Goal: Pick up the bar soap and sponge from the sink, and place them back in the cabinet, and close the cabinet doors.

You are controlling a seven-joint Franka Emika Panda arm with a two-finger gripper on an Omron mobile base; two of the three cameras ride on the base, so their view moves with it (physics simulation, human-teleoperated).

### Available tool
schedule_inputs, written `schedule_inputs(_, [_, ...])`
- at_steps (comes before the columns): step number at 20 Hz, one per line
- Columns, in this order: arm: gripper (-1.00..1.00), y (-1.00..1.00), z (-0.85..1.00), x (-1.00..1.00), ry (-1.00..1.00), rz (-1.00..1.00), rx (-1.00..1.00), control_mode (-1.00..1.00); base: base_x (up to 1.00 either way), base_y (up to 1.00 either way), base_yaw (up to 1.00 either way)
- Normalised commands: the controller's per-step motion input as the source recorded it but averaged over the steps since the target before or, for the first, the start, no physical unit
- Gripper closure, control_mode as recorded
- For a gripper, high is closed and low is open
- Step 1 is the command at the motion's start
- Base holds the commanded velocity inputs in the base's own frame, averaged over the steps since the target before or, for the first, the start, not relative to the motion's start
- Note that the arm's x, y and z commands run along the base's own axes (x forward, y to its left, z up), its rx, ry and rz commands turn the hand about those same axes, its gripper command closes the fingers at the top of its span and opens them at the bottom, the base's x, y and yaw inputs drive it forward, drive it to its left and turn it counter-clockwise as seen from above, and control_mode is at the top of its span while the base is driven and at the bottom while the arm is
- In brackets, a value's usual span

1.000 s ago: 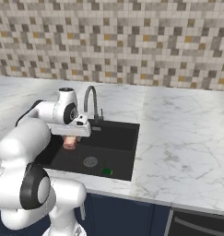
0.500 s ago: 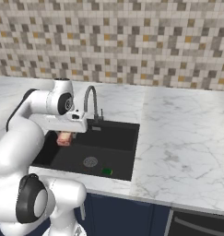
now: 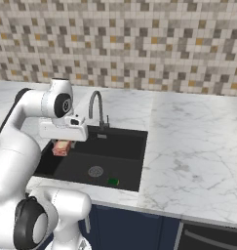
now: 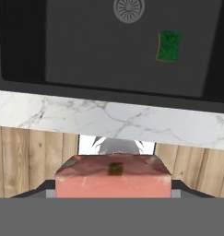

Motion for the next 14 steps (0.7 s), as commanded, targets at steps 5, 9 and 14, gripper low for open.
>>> schedule_inputs(5, [1.00, 0.00, 0.13, -0.50, 0.00, 0.00, 0.00, -1.00, 0.00, 0.00, 0.00])
schedule_inputs(9, [1.00, 0.00, 0.13, -0.34, 0.02, 0.00, 0.00, -1.00, 0.00, 0.00, 0.00])
schedule_inputs(14, [1.00, 0.00, 0.10, -0.43, 0.01, 0.00, 0.00, -1.00, 0.00, 0.00, 0.00])
